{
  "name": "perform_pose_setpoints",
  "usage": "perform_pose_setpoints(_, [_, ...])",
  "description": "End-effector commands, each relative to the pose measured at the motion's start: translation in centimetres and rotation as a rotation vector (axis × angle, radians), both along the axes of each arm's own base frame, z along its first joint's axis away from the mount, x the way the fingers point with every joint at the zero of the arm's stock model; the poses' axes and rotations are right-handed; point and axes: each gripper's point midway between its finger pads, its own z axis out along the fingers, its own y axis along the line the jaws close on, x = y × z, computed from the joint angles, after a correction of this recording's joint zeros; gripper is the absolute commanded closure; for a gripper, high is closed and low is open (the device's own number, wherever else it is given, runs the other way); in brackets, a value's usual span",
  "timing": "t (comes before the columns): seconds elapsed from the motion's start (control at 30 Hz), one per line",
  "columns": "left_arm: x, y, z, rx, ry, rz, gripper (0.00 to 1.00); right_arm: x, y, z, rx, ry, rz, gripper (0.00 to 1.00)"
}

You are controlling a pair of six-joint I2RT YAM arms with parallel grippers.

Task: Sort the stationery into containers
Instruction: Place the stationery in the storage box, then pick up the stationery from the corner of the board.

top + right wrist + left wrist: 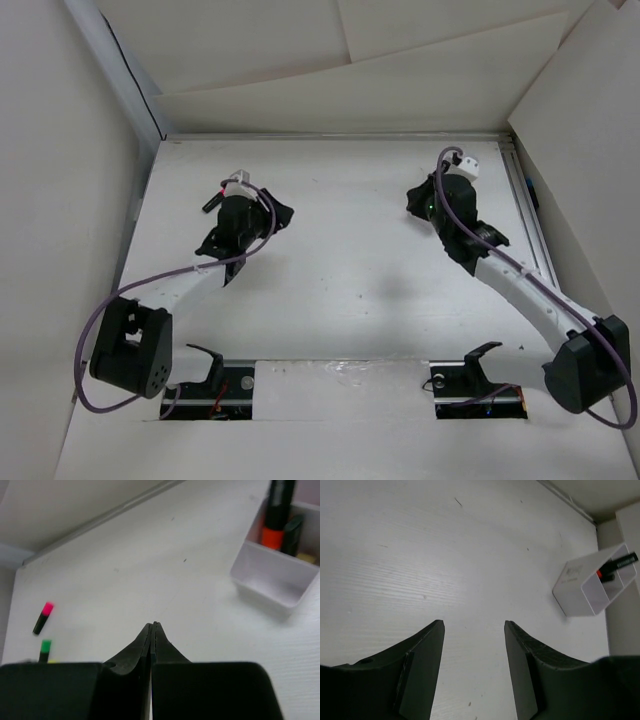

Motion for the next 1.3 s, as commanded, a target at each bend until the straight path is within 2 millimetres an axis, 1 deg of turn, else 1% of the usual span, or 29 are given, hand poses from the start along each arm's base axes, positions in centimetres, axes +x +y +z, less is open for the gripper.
perform_pose_setpoints(0.0, [2.5,5.0,3.5,0.022,-0.022,0.28,0.53,-2.7,4.8,1.0,0.076,-0.017,0.205,1.0])
perform_pose_setpoints(0.03, [2.6,5.4,3.6,0.022,-0.015,0.314,0.54,-3.1,5.2,0.4,0.072,-0.005,0.219,1.0])
perform_pose_setpoints(0.07, [2.6,6.1,3.4,0.038,0.007,0.352,0.54,-3.5,5.7,0.9,0.079,-0.014,0.24,1.0])
perform_pose_setpoints(0.1, [2.9,6.6,3.2,0.047,0.017,0.387,0.55,-3.8,6.1,0.4,0.076,-0.006,0.252,1.0])
perform_pose_setpoints(0.13, [3.6,7.2,4.0,0.047,0.004,0.431,0.55,-4.3,6.9,0.4,0.076,-0.005,0.277,1.0])
perform_pose_setpoints(0.2, [4.1,7.9,3.8,0.08,0.023,0.473,0.55,-4.6,7.2,-0.1,0.072,0.006,0.286,0.99])
perform_pose_setpoints(0.23, [5.2,8.4,4.4,0.104,0.023,0.52,0.55,-4.9,7.7,-0.4,0.072,0.005,0.3,0.98])
perform_pose_setpoints(0.27, [5.2,9.2,3.7,0.132,0.071,0.552,0.54,-5.2,7.9,-1.2,0.068,0.015,0.31,0.97])
perform_pose_setpoints(0.3, [5.7,9.3,3.7,0.149,0.087,0.56,0.54,-5.2,8.0,-1.4,0.07,0.011,0.31,0.94])
perform_pose_setpoints(0.33, [6.4,9.5,2.7,0.178,0.119,0.565,0.54,-5.2,8.2,-1.5,0.084,0.01,0.316,0.94])
perform_pose_setpoints(0.37, [7.5,9.9,3.7,0.179,0.108,0.576,0.54,-5.5,8.8,-1.3,0.094,0.006,0.345,0.93])
perform_pose_setpoints(0.4, [7.9,10.1,3.3,0.198,0.121,0.566,0.54,-5.5,8.9,-2.2,0.085,0.025,0.345,0.9])
perform_pose_setpoints(0.43, [8.5,10.3,2.9,0.203,0.133,0.554,0.54,-5.4,8.9,-1.9,0.091,0.013,0.345,0.89])
perform_pose_setpoints(0.47, [9.8,11.1,2.2,0.19,0.158,0.556,0.54,-5.6,9.2,-1.9,0.091,0.013,0.355,0.87])
perform_pose_setpoints(0.5, [10.3,11.8,1.6,0.191,0.184,0.561,0.54,-5.6,9.2,-1.9,0.091,0.013,0.355,0.84])
perform_pose_setpoints(0.53, [10.8,12.5,1.1,0.211,0.195,0.544,0.54,-5.5,9.3,-1.7,0.094,0.005,0.355,0.79])
perform_pose_setpoints(0.57, [11.5,13.1,-0.6,0.224,0.233,0.533,0.54,-5.5,9.3,-2.0,0.094,0.005,0.355,0.76])
perform_pose_setpoints(0.6, [12.1,14.3,-0.9,0.209,0.252,0.528,0.54,-5.5,9.3,-2.0,0.094,0.005,0.355,0.73])
perform_pose_setpoints(0.67, [12.7,15.1,-2.1,0.228,0.276,0.493,0.54,-5.5,9.3,-1.7,0.098,-0.004,0.355,0.66])
perform_pose_setpoints(0.7, [12.8,15.3,-3.5,0.254,0.307,0.464,0.54,-5.5,9.1,-2.2,0.091,0.002,0.343,0.64])
perform_pose_setpoints(0.8, [13.6,15.3,-3.2,0.33,0.297,0.397,0.54,-5.6,9.3,-2.2,0.094,0.005,0.355,0.63])
perform_pose_setpoints(0.93, [14.4,16.5,-2.1,0.491,0.242,0.302,0.5,-5.7,9.5,-2.2,0.099,0.008,0.372,0.61])
perform_pose_setpoints(0.97, [13.9,17.2,-2.7,0.564,0.272,0.279,0.5,-5.7,9.5,-2.2,0.099,0.008,0.372,0.6])
perform_pose_setpoints(1.0, [13.9,17.7,-2.7,0.606,0.284,0.277,0.5,-5.7,9.5,-2.2,0.099,0.008,0.372,0.6])
perform_pose_setpoints(1.03, [13.9,18.2,-3.5,0.645,0.309,0.269,0.49,-5.7,9.5,-2.2,0.099,0.008,0.372,0.6])
perform_pose_setpoints(1.07, [14.2,18.8,-3.1,0.682,0.308,0.281,0.49,-5.9,9.7,-2.2,0.102,0.009,0.383,0.6])
perform_pose_setpoints(1.13, [14.2,19.6,-3.5,0.749,0.322,0.272,0.49,-5.9,9.6,-1.8,0.106,0.001,0.383,0.57])
perform_pose_setpoints(1.23, [14.7,20.0,-4.3,0.796,0.337,0.246,0.47,-5.8,9.0,-2.0,0.094,-0.004,0.365,0.54])
perform_pose_setpoints(1.27, [14.9,20.2,-5.1,0.815,0.357,0.237,0.47,-5.8,9.0,-2.0,0.094,-0.004,0.365,0.54])
